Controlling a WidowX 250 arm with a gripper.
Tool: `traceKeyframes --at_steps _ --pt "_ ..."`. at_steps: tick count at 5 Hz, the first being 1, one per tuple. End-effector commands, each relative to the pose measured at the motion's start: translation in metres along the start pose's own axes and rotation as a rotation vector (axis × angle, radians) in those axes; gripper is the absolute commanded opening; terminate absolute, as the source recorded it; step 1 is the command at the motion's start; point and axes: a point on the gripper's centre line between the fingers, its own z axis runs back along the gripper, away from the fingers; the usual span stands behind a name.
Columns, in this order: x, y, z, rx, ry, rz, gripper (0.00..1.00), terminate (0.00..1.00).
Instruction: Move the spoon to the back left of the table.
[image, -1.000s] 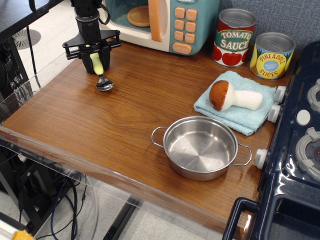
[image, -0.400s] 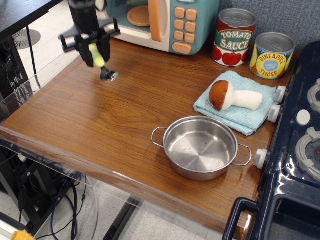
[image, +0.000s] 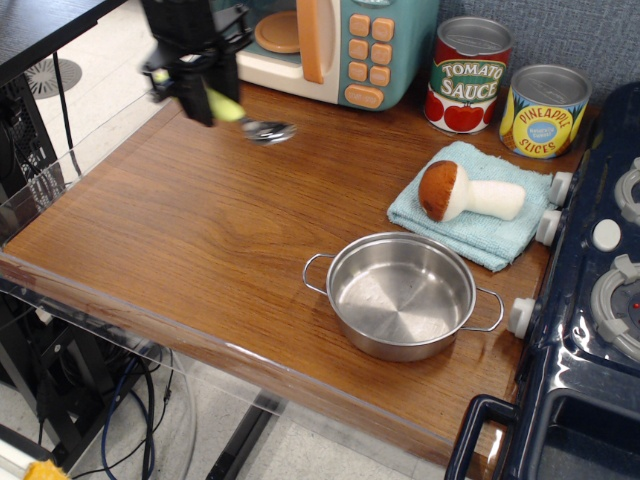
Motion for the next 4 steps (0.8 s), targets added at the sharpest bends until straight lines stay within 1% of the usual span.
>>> traceKeyframes --at_steps 1,2,3,4 --pt "-0.032 -0.03 0.001 -0.022 -0.056 0.268 0.0 0.0" --pt "-0.037 -0.045 -0.012 -0.032 -0.052 0.307 0.0 0.0" --pt "-0.038 -0.058 -0.021 -0.034 -0.055 0.276 0.0 0.0" --pt "-0.036 -0.075 -0.035 -0.049 -0.034 0.257 0.0 0.0"
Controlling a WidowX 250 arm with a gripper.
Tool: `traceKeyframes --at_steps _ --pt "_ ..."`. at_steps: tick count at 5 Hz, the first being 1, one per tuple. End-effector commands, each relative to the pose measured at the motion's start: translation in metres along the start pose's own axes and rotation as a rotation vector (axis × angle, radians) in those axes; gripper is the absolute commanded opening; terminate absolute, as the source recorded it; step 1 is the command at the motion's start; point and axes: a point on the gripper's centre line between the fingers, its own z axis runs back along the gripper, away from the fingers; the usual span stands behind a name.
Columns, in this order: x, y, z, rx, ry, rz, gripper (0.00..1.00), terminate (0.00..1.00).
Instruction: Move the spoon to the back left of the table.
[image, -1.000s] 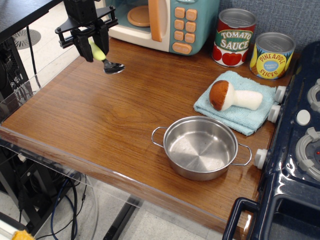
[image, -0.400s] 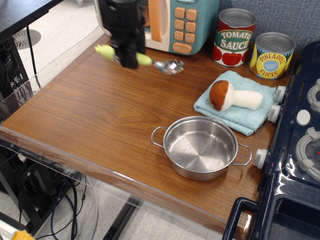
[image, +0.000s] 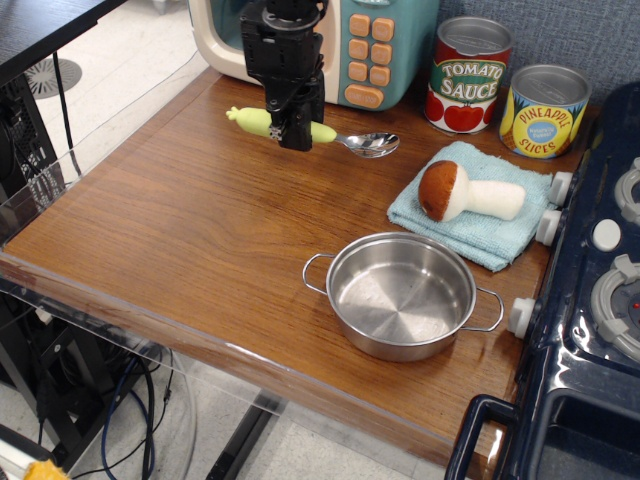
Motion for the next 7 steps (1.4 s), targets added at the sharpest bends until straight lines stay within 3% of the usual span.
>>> traceKeyframes --at_steps 1,5,6,7 --pt "-0.004 -0.048 0.004 -0.086 0.016 -0.044 0.0 0.0" --pt "-0.004 -0.044 -0.013 -0.075 0.003 -0.036 0.0 0.0" --pt "-0.004 -0.041 -0.014 -0.065 0.001 -0.029 1.0 0.0" --pt "-0.003 -0.042 -0.011 -0.059 -0.004 -0.022 1.0 0.0"
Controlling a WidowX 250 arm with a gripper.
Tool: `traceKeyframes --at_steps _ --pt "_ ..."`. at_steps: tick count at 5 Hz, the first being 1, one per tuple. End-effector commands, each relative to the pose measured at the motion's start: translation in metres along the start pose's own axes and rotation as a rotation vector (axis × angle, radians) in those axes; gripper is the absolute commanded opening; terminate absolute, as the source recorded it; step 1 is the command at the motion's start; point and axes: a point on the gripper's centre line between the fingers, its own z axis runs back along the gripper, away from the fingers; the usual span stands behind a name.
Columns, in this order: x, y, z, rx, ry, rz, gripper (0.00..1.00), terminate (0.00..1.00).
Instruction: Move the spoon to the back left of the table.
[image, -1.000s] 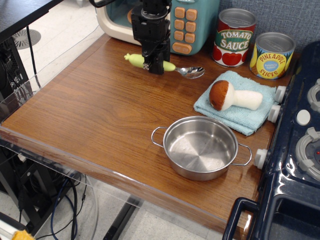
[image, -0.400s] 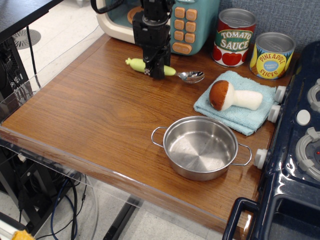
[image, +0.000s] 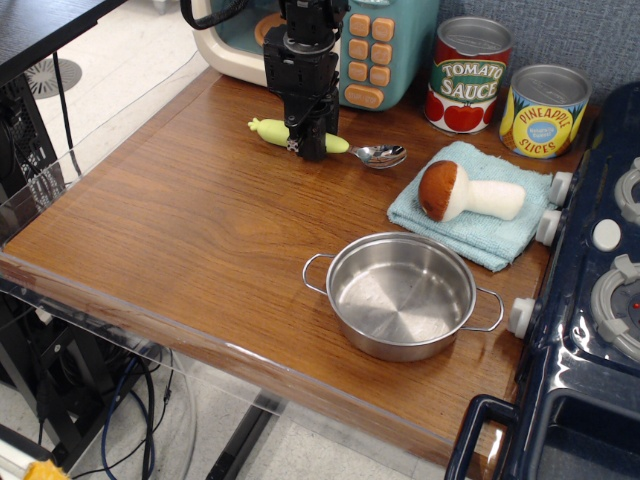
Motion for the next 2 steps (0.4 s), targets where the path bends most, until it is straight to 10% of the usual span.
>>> traceKeyframes --at_steps 1,2 --pt "-0.002 -0.0181 0.0231 -0.036 -0.024 -0.035 1.0 0.0" --pt "-0.002 -0.019 0.0298 -0.046 -0.023 -0.041 1.0 0.0"
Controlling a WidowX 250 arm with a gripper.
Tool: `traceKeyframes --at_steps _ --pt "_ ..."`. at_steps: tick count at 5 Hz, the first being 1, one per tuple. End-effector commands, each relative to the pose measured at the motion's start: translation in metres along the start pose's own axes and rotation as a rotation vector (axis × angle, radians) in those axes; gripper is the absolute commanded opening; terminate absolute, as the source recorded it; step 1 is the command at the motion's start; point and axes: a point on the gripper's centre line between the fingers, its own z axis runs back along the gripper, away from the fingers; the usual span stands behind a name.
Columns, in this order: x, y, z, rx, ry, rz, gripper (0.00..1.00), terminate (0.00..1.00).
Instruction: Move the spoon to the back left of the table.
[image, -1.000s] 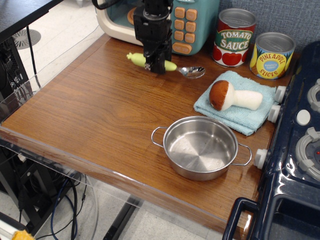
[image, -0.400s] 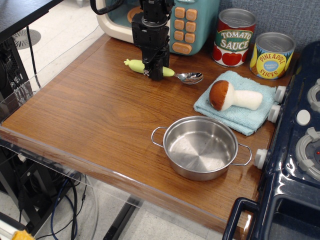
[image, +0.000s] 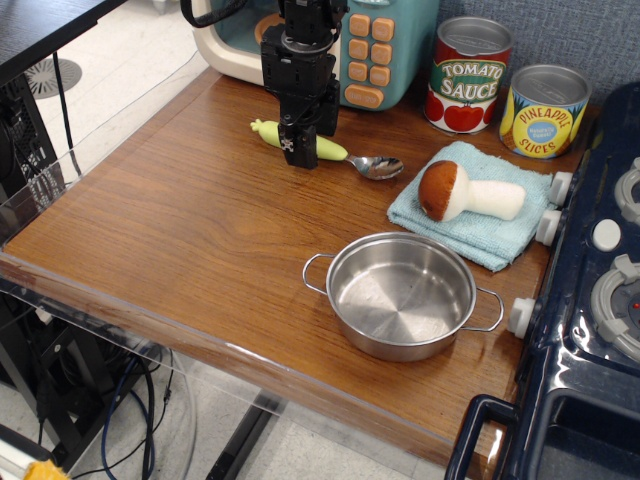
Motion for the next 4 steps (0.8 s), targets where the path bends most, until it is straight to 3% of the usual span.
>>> traceKeyframes --at_steps 1,4 --pt "-0.001 -0.02 0.043 -0.101 -0.004 -0.003 1.0 0.0" --pt "0.011 0.002 0.106 -0.222 0.034 0.08 1.0 0.0"
